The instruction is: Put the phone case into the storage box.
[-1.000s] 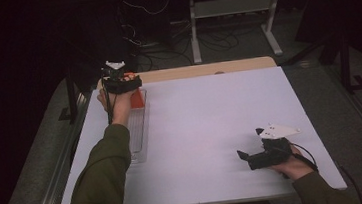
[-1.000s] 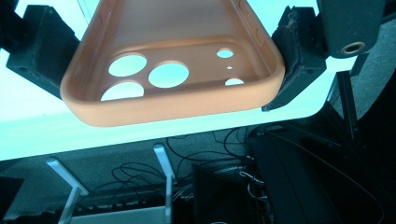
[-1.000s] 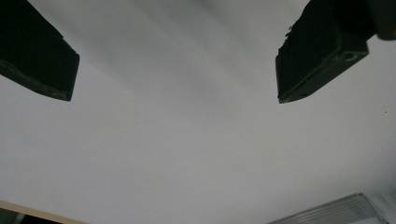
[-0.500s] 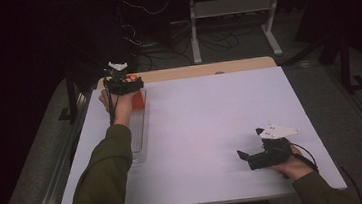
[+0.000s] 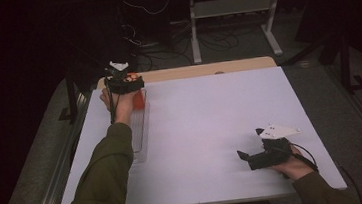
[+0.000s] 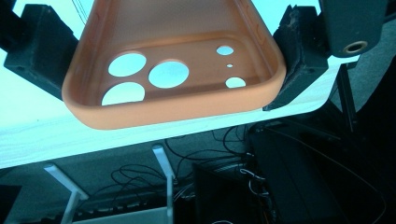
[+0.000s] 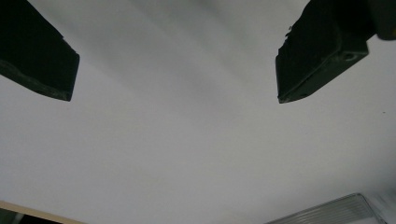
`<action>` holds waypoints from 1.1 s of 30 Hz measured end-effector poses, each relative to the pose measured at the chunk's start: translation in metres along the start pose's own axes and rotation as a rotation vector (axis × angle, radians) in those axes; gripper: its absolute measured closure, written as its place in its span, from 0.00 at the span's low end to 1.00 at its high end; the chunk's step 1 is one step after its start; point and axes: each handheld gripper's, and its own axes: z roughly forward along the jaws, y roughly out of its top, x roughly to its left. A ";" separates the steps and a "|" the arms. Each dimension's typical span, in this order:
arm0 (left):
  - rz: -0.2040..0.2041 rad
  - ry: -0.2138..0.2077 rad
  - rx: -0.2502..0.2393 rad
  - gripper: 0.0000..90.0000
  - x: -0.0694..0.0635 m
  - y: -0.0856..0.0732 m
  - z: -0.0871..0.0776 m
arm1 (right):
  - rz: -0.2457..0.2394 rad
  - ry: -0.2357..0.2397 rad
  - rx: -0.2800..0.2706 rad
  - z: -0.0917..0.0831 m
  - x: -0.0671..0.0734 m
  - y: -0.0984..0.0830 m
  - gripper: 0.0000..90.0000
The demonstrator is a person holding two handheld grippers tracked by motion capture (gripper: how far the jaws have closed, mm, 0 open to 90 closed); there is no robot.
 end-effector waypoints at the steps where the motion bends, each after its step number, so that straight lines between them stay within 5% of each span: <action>1: -0.006 -0.007 -0.003 0.14 0.000 0.000 0.000 | 0.002 0.000 -0.001 0.000 0.000 0.000 0.00; 11: -0.008 -0.003 -0.027 0.03 0.001 0.000 0.001 | 0.002 -0.003 -0.002 -0.002 -0.001 -0.001 0.00; 24: -0.014 -0.055 -0.054 0.03 0.008 0.004 -0.010 | -0.002 -0.002 -0.002 -0.002 0.000 0.000 0.00; 33: -0.029 -0.203 -0.025 0.00 0.023 0.006 -0.035 | -0.004 -0.004 -0.006 -0.002 0.001 0.002 0.00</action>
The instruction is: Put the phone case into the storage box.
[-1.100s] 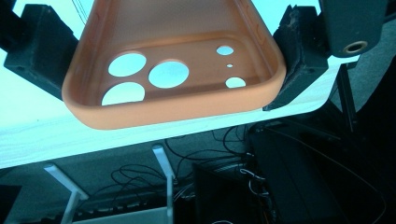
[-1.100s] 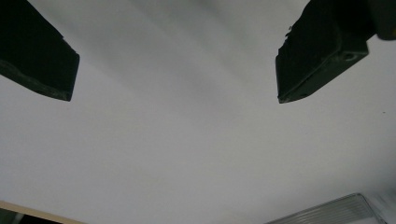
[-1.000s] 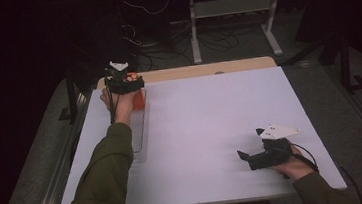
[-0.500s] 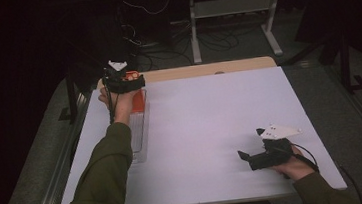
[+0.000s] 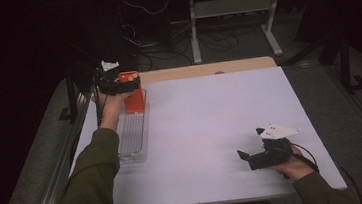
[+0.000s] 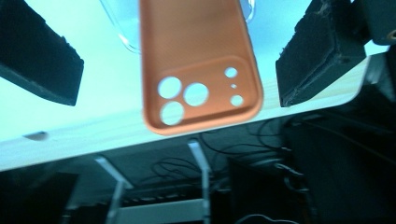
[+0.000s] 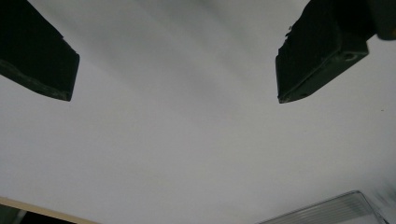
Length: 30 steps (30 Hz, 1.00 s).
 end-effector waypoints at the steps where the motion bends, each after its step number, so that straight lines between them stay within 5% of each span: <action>1: 0.003 -0.018 -0.004 0.00 0.000 0.000 -0.004 | 0.006 0.002 0.004 0.000 0.001 0.000 0.00; 7: 0.059 -0.106 0.010 0.00 -0.001 -0.001 -0.022 | -0.004 0.002 -0.002 0.000 0.002 0.001 0.00; 14: 0.078 -0.218 -0.019 0.00 -0.007 -0.003 -0.044 | -0.005 0.003 -0.007 -0.001 0.001 0.002 0.00; 30: 0.209 -0.387 -0.052 0.00 -0.039 -0.018 -0.093 | -0.002 0.028 -0.022 -0.005 0.002 0.009 0.00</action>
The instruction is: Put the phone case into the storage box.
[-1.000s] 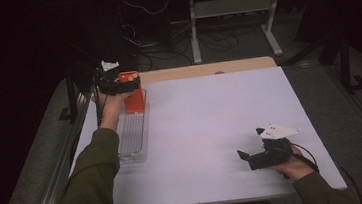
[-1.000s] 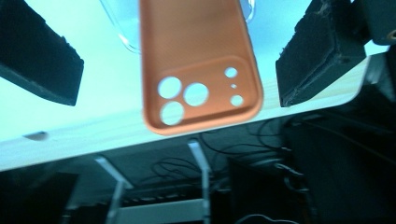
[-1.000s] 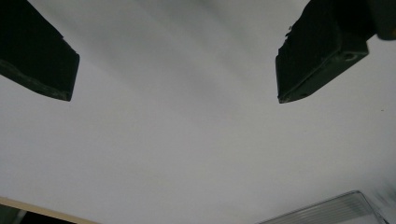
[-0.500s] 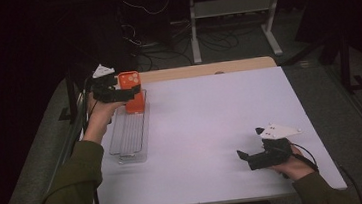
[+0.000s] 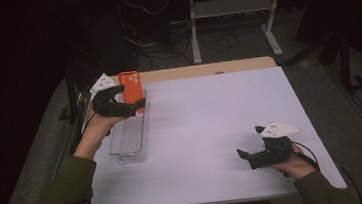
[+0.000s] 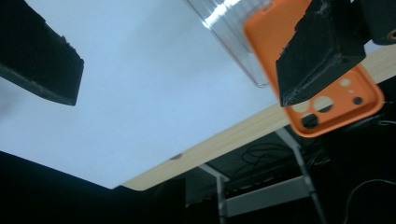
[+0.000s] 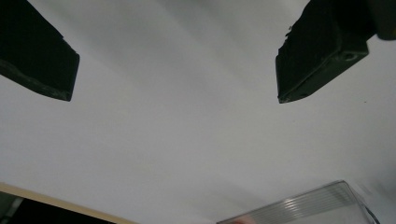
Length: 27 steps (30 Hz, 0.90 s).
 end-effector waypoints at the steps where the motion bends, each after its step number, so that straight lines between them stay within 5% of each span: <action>1: 0.000 -0.006 -0.006 0.00 -0.003 -0.001 -0.001 | -0.007 0.002 -0.005 -0.001 0.000 0.001 0.00; 27: 0.017 -0.141 -0.003 0.00 -0.051 -0.062 -0.025 | -0.031 0.023 -0.024 -0.005 0.000 0.008 0.00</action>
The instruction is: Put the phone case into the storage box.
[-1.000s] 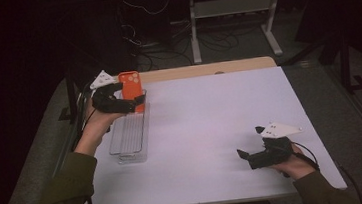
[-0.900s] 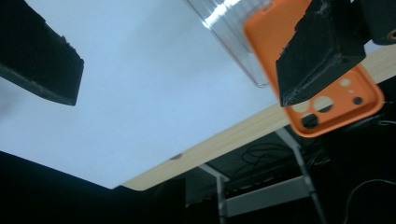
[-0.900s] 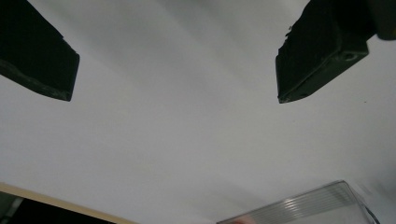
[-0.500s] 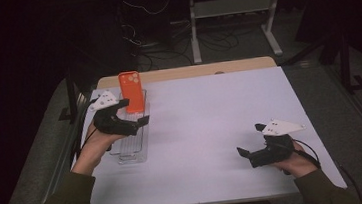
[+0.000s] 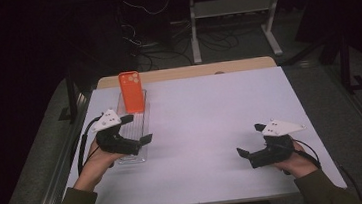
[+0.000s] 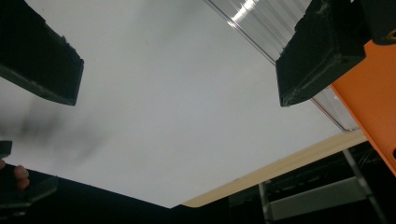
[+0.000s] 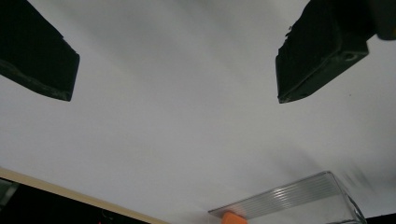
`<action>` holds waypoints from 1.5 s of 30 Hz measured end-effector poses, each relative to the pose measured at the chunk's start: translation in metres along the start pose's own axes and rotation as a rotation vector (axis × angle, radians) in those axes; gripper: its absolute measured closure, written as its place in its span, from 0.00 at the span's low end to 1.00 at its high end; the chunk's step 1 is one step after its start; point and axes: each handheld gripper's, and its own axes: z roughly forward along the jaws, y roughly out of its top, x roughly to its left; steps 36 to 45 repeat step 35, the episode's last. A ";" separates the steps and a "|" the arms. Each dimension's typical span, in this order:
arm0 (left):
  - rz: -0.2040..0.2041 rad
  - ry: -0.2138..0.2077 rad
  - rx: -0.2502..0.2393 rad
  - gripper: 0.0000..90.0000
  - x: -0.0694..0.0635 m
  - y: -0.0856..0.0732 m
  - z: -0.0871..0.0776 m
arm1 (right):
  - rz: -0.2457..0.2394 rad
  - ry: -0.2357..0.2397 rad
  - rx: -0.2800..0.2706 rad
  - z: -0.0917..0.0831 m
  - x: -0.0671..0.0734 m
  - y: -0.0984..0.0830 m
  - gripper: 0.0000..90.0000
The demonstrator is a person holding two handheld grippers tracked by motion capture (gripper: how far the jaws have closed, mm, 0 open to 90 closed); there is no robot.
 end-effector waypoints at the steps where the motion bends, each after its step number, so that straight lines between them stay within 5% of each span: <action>1: -0.001 -0.003 -0.005 0.00 -0.001 -0.001 0.000 | 0.001 0.000 0.002 0.000 0.000 0.000 0.00; 21: -0.044 -0.019 -0.030 0.00 -0.008 -0.037 -0.009 | -0.012 0.002 0.000 -0.001 0.003 0.001 0.00; 45: -0.052 -0.036 -0.019 0.00 -0.009 -0.043 -0.005 | -0.005 -0.001 -0.007 -0.003 0.003 0.001 0.00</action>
